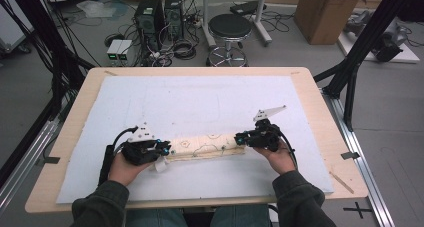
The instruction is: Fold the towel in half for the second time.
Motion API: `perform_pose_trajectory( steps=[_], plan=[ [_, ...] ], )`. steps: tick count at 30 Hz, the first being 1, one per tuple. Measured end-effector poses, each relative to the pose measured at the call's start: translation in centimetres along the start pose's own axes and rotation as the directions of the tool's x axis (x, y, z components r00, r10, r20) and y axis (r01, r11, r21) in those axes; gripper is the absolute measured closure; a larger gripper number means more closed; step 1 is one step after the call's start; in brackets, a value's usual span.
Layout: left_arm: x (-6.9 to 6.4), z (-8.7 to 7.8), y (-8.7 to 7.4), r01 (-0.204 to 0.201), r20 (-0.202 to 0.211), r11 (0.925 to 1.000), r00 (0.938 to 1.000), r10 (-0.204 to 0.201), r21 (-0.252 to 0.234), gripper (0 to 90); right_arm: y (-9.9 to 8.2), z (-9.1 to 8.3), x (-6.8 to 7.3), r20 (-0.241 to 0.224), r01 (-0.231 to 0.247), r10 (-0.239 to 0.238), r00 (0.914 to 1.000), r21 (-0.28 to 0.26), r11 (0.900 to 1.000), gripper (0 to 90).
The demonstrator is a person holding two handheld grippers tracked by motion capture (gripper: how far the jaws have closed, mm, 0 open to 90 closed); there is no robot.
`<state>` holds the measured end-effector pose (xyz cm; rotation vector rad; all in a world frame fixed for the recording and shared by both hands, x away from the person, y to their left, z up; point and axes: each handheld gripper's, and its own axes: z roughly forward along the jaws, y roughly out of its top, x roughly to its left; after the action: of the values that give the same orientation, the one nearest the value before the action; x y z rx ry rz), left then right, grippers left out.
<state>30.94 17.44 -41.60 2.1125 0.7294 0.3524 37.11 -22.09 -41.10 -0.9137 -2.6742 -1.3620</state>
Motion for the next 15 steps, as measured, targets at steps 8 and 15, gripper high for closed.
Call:
perform_pose_trajectory(
  steps=[8,15],
  plan=[
    [-0.3,0.5,-0.9,-0.030,-0.018,0.9975,0.9994,0.031,0.064,77.0,-1.3,0.9,0.3,0.017,0.031,-0.033,0.9993,0.096,0.9949,77.5],
    [-0.1,0.5,-2.0,-0.014,-0.034,0.9969,0.9993,0.016,0.078,74.9,-2.6,0.8,1.1,0.038,0.060,-0.064,0.9973,0.077,0.9952,71.9]
  ],
)
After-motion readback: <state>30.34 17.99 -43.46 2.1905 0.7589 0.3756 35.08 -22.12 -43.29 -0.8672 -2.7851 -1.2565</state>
